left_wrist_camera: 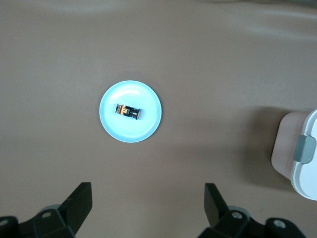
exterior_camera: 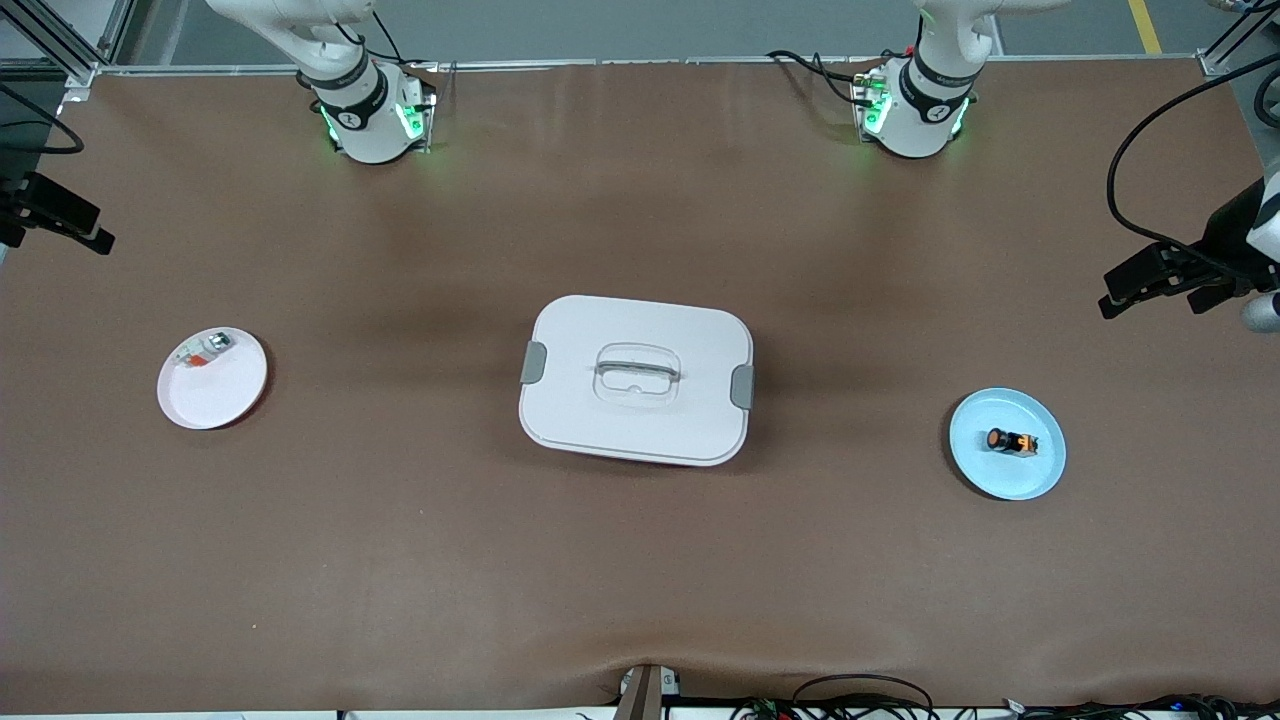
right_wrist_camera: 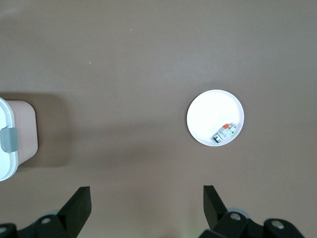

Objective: Transfer orange switch to right arm and place
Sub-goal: 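Move the left gripper toward the orange switch on the blue plate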

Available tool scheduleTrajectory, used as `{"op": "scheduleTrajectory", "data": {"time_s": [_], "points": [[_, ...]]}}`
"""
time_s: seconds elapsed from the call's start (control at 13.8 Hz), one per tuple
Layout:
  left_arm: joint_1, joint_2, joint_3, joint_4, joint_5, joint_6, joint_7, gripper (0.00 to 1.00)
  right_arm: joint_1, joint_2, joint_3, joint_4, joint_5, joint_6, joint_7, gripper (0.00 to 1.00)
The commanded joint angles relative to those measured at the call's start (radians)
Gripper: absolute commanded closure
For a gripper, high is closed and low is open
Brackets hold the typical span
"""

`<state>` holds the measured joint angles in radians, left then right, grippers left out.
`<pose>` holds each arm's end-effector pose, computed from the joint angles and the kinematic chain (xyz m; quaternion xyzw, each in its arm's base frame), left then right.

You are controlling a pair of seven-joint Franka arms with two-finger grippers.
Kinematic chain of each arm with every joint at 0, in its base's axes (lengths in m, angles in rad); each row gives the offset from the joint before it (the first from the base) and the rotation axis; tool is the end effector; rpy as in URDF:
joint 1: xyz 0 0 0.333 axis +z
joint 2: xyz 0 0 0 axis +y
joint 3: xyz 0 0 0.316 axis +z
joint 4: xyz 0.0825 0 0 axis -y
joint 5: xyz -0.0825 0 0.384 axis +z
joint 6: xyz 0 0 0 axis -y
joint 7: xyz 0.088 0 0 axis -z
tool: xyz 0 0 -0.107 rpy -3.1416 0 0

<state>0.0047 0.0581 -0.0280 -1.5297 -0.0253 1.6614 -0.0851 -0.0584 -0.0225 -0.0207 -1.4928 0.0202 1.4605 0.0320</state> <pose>0.5815 -0.0156 0.6194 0.9987 0.0316 0.0360 0.0154 0.5346 -0.0402 0.6636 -0.9985 0.0545 0.0047 0.0104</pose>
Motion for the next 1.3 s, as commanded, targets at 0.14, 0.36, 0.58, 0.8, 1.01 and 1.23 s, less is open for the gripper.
{"op": "scheduleTrajectory", "data": {"time_s": [0.14,0.36,0.58,0.8,1.01,1.23], "points": [[0.003,0.005,0.000,0.019,-0.010,-0.020,-0.005,0.00,-0.009,-0.025,0.004,-0.029,0.001,0.008,-0.006,0.00],[0.008,0.006,0.003,0.017,-0.016,-0.020,-0.007,0.00,-0.009,-0.025,0.002,-0.029,0.001,0.008,-0.006,0.00],[0.044,0.022,0.003,0.016,-0.036,-0.044,-0.004,0.00,-0.009,-0.025,0.002,-0.029,0.001,0.008,-0.006,0.00],[0.089,0.057,0.003,0.006,-0.053,-0.075,0.021,0.00,-0.009,-0.025,0.001,-0.027,0.001,0.009,-0.006,0.00],[0.089,0.129,0.003,-0.020,-0.038,-0.051,0.065,0.00,-0.009,-0.025,0.001,-0.029,0.001,0.009,-0.006,0.00],[0.090,0.215,0.003,-0.050,-0.025,0.053,0.143,0.00,-0.009,-0.025,0.001,-0.029,0.001,0.009,-0.006,0.00]]}}
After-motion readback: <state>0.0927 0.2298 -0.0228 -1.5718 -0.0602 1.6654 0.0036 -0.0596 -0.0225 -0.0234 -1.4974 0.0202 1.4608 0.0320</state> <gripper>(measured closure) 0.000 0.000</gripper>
